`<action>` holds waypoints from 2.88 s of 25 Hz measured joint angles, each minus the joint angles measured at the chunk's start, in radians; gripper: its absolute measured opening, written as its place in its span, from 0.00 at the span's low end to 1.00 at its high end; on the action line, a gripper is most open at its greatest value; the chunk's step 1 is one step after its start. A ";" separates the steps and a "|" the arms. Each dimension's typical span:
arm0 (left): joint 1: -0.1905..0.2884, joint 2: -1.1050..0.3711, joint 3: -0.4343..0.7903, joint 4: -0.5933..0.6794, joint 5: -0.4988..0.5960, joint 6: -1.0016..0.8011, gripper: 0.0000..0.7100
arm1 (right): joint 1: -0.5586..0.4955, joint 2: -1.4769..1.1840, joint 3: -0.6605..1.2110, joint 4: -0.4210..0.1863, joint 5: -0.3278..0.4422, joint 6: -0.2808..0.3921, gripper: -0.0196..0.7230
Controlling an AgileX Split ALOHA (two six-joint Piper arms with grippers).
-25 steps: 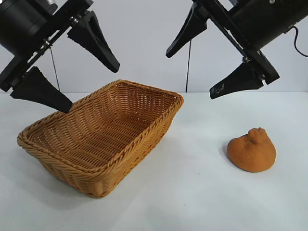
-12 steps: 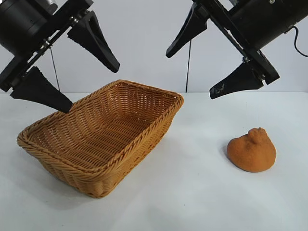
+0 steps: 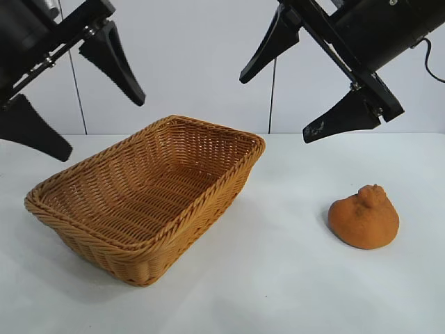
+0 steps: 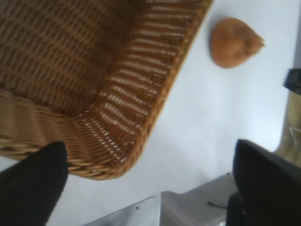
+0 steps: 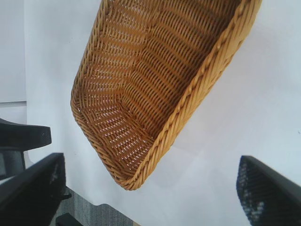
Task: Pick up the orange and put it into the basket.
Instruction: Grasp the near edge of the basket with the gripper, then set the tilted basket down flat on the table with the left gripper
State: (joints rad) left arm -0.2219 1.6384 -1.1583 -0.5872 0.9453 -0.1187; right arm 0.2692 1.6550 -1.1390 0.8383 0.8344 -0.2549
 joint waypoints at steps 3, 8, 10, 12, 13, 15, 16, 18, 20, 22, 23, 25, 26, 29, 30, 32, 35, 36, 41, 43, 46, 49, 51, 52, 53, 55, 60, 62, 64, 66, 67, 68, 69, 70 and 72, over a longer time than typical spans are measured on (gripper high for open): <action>-0.041 -0.009 0.000 0.136 0.039 -0.143 0.95 | 0.000 0.000 0.000 0.001 0.000 0.000 0.94; -0.114 -0.078 0.032 0.261 0.026 -0.376 0.95 | 0.000 0.000 0.000 0.001 0.000 0.000 0.94; -0.137 -0.111 0.072 0.268 -0.004 -0.451 0.95 | 0.000 0.000 0.000 0.001 0.000 0.000 0.94; -0.153 -0.135 0.125 0.269 -0.057 -0.541 0.95 | 0.000 0.000 0.000 0.001 0.000 0.000 0.94; -0.158 -0.141 0.150 0.269 -0.083 -0.591 0.95 | 0.000 0.000 0.000 0.001 0.000 0.000 0.94; -0.160 -0.143 0.190 0.269 -0.156 -0.680 0.95 | 0.000 0.000 0.000 0.000 0.000 0.000 0.94; -0.161 -0.143 0.208 0.271 -0.188 -0.720 0.95 | 0.000 0.000 0.000 0.000 0.000 0.000 0.94; -0.161 -0.143 0.226 0.273 -0.262 -0.776 0.95 | 0.000 0.000 0.000 0.000 0.000 0.000 0.94; -0.161 -0.135 0.227 0.273 -0.305 -0.828 0.95 | 0.000 0.000 0.000 0.000 0.000 0.000 0.94; -0.161 -0.117 0.227 0.280 -0.328 -0.859 0.95 | 0.000 0.000 0.000 0.000 0.000 0.000 0.94; -0.161 -0.102 0.227 0.291 -0.333 -0.870 0.95 | 0.000 0.000 0.000 0.000 0.000 0.000 0.94; -0.161 -0.068 0.227 0.302 -0.334 -0.880 0.95 | 0.000 0.000 0.000 0.000 0.000 0.000 0.94; -0.161 -0.049 0.227 0.304 -0.334 -0.887 0.95 | 0.000 0.000 0.000 0.000 0.000 0.000 0.94; -0.161 -0.001 0.231 0.307 -0.336 -0.906 0.95 | 0.000 0.000 0.000 0.000 0.000 0.000 0.94; -0.161 0.016 0.232 0.307 -0.337 -0.908 0.95 | 0.000 0.000 0.000 0.000 0.000 0.000 0.94; -0.161 0.046 0.232 0.307 -0.346 -0.911 0.95 | 0.000 0.000 0.000 0.000 0.000 0.000 0.94; -0.161 0.096 0.232 0.307 -0.389 -0.915 0.95 | 0.000 0.000 0.000 -0.001 0.000 0.000 0.94; -0.161 0.114 0.232 0.307 -0.407 -0.915 0.95 | 0.000 0.000 0.000 -0.002 0.000 0.000 0.94; -0.161 0.177 0.232 0.307 -0.431 -0.915 0.94 | 0.000 0.000 0.000 -0.002 0.000 0.000 0.94; -0.161 0.186 0.236 0.307 -0.436 -0.915 0.85 | 0.000 0.000 0.000 -0.002 0.000 0.000 0.94; -0.161 0.186 0.239 0.307 -0.436 -0.915 0.56 | 0.000 0.000 0.000 -0.002 0.000 0.000 0.94; -0.161 0.186 0.239 0.301 -0.438 -0.919 0.20 | 0.000 0.000 0.000 -0.002 0.000 0.000 0.94; -0.160 0.185 0.239 0.292 -0.450 -0.930 0.12 | 0.000 0.000 0.000 -0.002 0.000 0.000 0.94; -0.160 0.185 0.239 0.294 -0.446 -0.922 0.12 | 0.000 0.000 0.000 -0.002 0.000 0.000 0.94; -0.161 0.185 0.239 0.293 -0.438 -0.922 0.12 | 0.000 0.000 0.000 -0.002 0.000 0.000 0.94; -0.159 0.177 0.239 0.288 -0.433 -0.922 0.12 | 0.000 0.000 0.000 -0.002 0.000 0.000 0.94; -0.102 0.140 0.212 0.294 -0.373 -0.862 0.12 | 0.000 0.000 0.000 -0.002 0.000 0.000 0.94; -0.065 0.137 0.180 0.300 -0.326 -0.802 0.12 | 0.000 0.000 0.000 -0.003 0.000 0.000 0.94; -0.027 0.137 0.143 0.303 -0.282 -0.751 0.12 | 0.000 0.000 0.000 -0.005 0.000 0.000 0.94; 0.006 0.137 0.101 0.310 -0.237 -0.698 0.12 | 0.000 0.000 0.000 -0.007 0.000 0.000 0.94; 0.019 0.137 0.080 0.312 -0.222 -0.670 0.12 | 0.000 0.000 0.000 -0.007 0.000 0.000 0.94; 0.026 0.137 0.063 0.313 -0.206 -0.644 0.12 | 0.000 0.000 0.000 -0.007 0.000 0.000 0.94; 0.032 0.137 0.044 0.311 -0.192 -0.612 0.12 | 0.000 0.000 0.000 -0.007 0.000 0.000 0.94; 0.037 0.137 0.027 0.302 -0.182 -0.577 0.12 | 0.000 0.000 0.000 -0.007 0.000 0.000 0.94; 0.043 0.138 0.002 0.271 -0.166 -0.510 0.12 | 0.000 0.000 0.000 -0.008 0.000 0.000 0.94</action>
State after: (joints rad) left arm -0.1790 1.7761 -1.1558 -0.3165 0.7796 -0.6291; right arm 0.2692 1.6550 -1.1390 0.8303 0.8341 -0.2549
